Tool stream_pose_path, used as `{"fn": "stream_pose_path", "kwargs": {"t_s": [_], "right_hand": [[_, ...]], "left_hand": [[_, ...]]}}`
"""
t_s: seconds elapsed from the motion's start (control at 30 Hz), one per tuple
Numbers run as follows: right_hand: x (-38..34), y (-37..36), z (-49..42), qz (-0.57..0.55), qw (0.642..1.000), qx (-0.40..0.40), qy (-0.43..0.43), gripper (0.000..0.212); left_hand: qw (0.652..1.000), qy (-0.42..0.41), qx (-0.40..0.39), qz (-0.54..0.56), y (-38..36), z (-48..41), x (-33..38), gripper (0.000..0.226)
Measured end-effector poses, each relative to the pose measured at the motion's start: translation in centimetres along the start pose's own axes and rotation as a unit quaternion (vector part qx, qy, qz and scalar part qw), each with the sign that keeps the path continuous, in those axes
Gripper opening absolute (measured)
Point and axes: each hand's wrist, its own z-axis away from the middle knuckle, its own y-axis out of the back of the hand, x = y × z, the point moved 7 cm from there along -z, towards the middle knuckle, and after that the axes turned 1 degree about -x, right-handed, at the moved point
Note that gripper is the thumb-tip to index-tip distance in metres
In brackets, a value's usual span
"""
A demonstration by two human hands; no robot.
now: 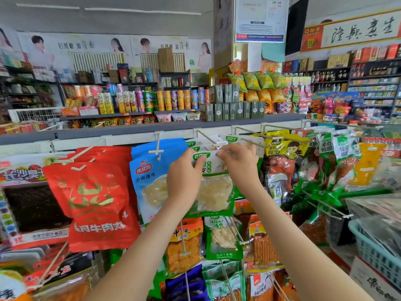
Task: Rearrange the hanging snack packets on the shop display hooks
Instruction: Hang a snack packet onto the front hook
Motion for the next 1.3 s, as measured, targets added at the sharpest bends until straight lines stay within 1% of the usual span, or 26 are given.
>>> {"fn": "stream_pose_path", "kwargs": {"t_s": [0.07, 0.2, 0.4, 0.47, 0.53, 0.57, 0.63, 0.73, 0.8, 0.83, 0.9, 0.93, 1.0, 1.07, 1.13, 1.23, 1.3], "right_hand": [[0.0, -0.3, 0.1, -0.011, 1.000, 0.002, -0.004, 0.016], [0.0, -0.2, 0.1, -0.029, 1.000, 0.002, -0.007, 0.015], [0.3, -1.0, -1.0, 0.022, 1.000, -0.009, -0.003, 0.018], [0.9, -1.8, -1.6, 0.025, 1.000, -0.015, -0.008, 0.020], [1.4, -2.6, -2.4, 0.038, 0.999, -0.011, -0.012, 0.022], [1.7, -3.1, -2.8, 0.049, 0.999, -0.010, -0.015, 0.024], [2.4, -4.3, -3.8, 0.075, 0.997, -0.007, -0.019, 0.024], [3.2, -6.3, -5.0, 0.169, 0.985, -0.015, 0.020, 0.022], [3.3, -6.9, -5.3, 0.213, 0.976, -0.009, 0.044, 0.012], [3.2, -6.9, -5.1, 0.216, 0.975, -0.005, 0.054, 0.016], [2.9, -6.9, -3.7, 0.212, 0.975, 0.004, 0.072, 0.050], [2.8, -7.0, -2.7, 0.210, 0.974, 0.011, 0.088, 0.063], [2.7, -7.3, -0.4, 0.199, 0.975, 0.005, 0.097, 0.074], [2.2, -7.7, 1.8, 0.170, 0.980, -0.023, 0.099, 0.073], [1.4, -8.0, 3.8, 0.136, 0.985, -0.048, 0.093, 0.062], [-0.8, -8.0, 6.5, 0.107, 0.989, -0.034, 0.094, 0.040], [-3.1, -8.5, 7.9, 0.075, 0.991, -0.041, 0.103, 0.031]], "left_hand": [[1.000, 0.009, 0.000, -0.007, 0.2, -0.2, -0.5, 0.031], [1.000, -0.001, -0.001, -0.028, 0.4, -0.5, -0.5, 0.029], [0.997, -0.002, -0.028, -0.072, -0.5, -1.2, -1.0, 0.028], [0.994, -0.021, -0.030, -0.106, -0.9, -1.3, -1.1, 0.026], [0.983, -0.069, -0.006, -0.173, -1.4, -1.6, -0.7, 0.022], [0.974, -0.091, 0.013, -0.207, -1.6, -1.7, -0.7, 0.024], [0.951, -0.116, 0.024, -0.285, -2.5, -1.9, -1.1, 0.040], [0.917, -0.159, 0.040, -0.364, -3.7, -1.8, -2.1, 0.061], [0.903, -0.180, 0.044, -0.388, -4.3, -1.9, -2.5, 0.068], [0.897, -0.188, 0.043, -0.399, -4.5, -2.0, -2.7, 0.069], [0.882, -0.203, 0.044, -0.422, -4.7, -1.7, -2.7, 0.071], [0.878, -0.205, 0.042, -0.430, -4.7, -1.5, -2.8, 0.072], [0.885, -0.208, 0.029, -0.415, -4.5, -0.8, -3.3, 0.074], [0.899, -0.224, 0.016, -0.375, -4.0, 0.2, -3.8, 0.075], [0.911, -0.244, -0.007, -0.332, -3.0, 1.5, -4.1, 0.073], [0.931, -0.252, -0.042, -0.259, 0.1, 3.8, -4.3, 0.067], [0.942, -0.251, -0.049, -0.216, 3.3, 5.2, -4.6, 0.060]]}}
